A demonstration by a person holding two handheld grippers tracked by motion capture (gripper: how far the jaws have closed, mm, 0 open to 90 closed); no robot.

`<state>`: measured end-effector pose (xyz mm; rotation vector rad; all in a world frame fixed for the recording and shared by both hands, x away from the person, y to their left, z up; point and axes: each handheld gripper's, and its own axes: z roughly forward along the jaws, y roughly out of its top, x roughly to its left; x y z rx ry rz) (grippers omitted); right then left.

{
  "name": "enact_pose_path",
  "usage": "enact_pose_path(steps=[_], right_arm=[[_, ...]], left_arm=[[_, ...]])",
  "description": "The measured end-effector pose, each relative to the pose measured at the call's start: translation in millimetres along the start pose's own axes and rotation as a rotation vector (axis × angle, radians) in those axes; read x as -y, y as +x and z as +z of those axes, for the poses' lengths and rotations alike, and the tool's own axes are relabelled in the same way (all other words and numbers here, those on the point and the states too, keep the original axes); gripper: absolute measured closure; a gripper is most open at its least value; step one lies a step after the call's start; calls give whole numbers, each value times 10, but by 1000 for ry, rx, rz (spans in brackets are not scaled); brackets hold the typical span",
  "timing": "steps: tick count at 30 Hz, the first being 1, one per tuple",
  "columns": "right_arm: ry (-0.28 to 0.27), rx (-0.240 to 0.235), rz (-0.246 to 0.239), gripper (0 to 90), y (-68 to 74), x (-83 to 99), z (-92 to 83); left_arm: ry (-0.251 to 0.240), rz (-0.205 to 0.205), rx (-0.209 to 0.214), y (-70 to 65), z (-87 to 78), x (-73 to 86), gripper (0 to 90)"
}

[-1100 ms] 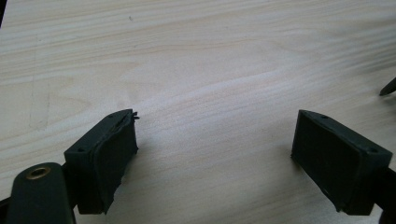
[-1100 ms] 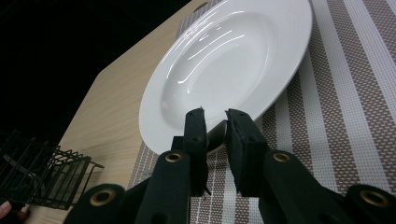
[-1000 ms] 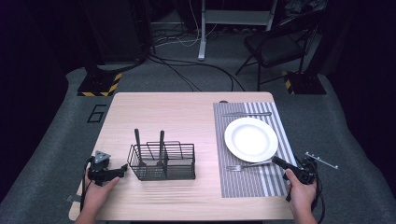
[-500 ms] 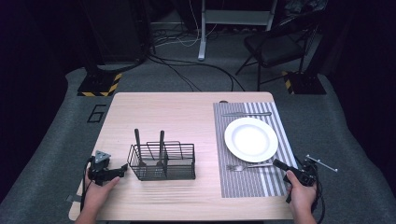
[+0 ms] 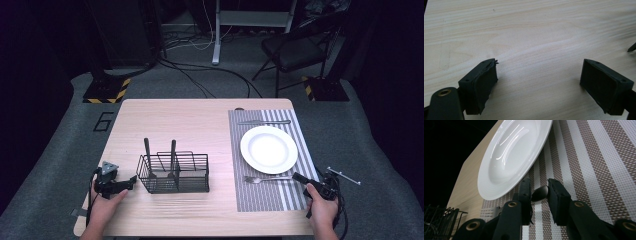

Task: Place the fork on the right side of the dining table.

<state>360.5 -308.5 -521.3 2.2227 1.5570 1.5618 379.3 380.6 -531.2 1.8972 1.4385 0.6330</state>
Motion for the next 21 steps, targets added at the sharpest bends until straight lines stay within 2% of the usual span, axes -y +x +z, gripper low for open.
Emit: enact_pose_path(steps=[10,16,20,21], right_arm=[[19,39,-1,709,-20,7,30],[13,82,-48,668,-9,7,27],[-2,113,-62,665,-15,-5,4],[-5,105,-53,667,-16,-8,-9]], left_arm=[[0,1,2,0,0,0,139],[0,2,2,0,0,0,139],[0,1,2,0,0,0,139],[1,3,0,0,-1,0,139]])
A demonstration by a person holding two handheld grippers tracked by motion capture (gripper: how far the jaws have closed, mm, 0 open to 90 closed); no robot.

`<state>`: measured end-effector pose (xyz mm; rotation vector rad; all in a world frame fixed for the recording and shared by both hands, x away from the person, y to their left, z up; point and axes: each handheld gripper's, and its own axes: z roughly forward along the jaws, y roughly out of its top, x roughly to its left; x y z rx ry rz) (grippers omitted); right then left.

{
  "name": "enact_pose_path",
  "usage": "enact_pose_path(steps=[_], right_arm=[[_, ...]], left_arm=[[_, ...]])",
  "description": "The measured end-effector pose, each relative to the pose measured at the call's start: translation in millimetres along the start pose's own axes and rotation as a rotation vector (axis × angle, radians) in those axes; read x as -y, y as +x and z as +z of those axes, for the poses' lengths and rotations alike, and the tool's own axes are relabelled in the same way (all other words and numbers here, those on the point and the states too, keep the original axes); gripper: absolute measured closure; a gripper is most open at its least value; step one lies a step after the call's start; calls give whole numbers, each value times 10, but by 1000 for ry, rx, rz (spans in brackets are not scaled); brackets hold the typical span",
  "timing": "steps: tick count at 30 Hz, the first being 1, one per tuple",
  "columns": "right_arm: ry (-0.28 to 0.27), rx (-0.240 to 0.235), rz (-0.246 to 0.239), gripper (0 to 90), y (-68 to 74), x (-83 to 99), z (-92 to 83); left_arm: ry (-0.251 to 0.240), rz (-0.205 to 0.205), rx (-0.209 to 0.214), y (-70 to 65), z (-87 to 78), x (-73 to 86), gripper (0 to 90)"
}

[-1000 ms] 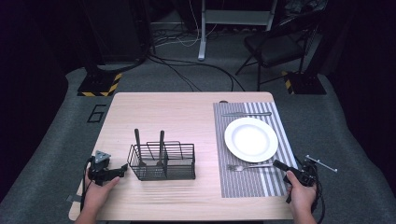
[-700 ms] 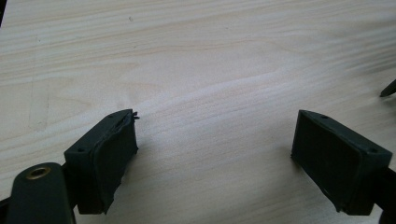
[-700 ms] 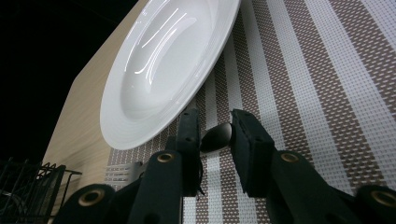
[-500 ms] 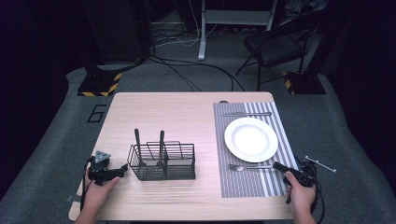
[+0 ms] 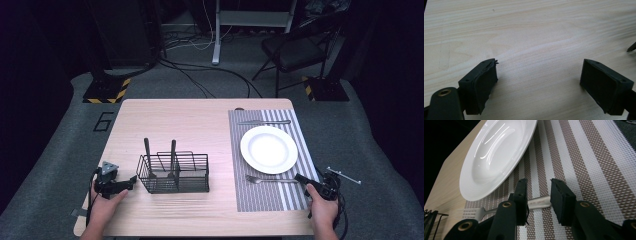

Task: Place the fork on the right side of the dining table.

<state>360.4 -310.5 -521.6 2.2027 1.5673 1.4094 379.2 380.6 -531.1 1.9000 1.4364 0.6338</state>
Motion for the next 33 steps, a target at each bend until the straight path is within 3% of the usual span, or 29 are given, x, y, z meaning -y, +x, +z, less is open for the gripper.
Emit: enact_pose_path(steps=[8,11,13,15,20,28,33], right_arm=[[-17,14,-12,662,-10,-11,-19],[-36,16,-49,645,2,-17,-29],[-53,23,-90,631,54,-24,-50],[-65,40,-168,623,133,-31,-69],[-65,55,-280,616,311,-22,-86],[-47,46,-384,577,485,16,-86],[-53,-3,-421,509,560,35,-84]], left_arm=[[0,-1,2,-1,1,0,139],[-1,-1,2,-1,1,0,139],[0,0,0,0,0,0,139],[0,-1,2,0,1,0,139],[-1,-1,2,0,1,0,140],[0,0,0,0,0,0,140],[0,1,-1,-1,0,0,138]])
